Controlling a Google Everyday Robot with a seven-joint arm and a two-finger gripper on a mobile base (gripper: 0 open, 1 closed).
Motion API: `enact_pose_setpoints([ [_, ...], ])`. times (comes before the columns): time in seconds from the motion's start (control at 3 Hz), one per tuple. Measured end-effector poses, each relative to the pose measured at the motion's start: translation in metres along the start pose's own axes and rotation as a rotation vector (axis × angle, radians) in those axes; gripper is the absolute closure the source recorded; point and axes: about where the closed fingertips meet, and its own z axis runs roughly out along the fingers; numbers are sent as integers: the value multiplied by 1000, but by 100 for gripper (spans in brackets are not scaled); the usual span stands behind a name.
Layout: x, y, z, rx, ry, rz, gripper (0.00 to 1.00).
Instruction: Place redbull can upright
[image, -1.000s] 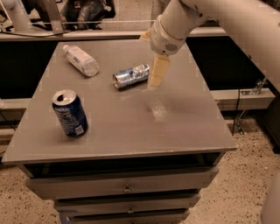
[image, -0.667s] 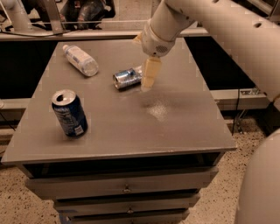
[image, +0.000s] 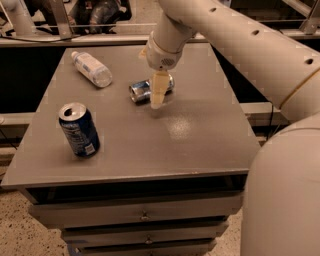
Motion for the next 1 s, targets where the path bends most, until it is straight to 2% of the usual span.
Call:
enact_pose_setpoints([
  [0.33,-1,2,18,-30,37,-20,0],
  [0.67,3,1,28,-50,79,-23,18],
  [1.0,7,-5,29,-56,113,-17,41],
])
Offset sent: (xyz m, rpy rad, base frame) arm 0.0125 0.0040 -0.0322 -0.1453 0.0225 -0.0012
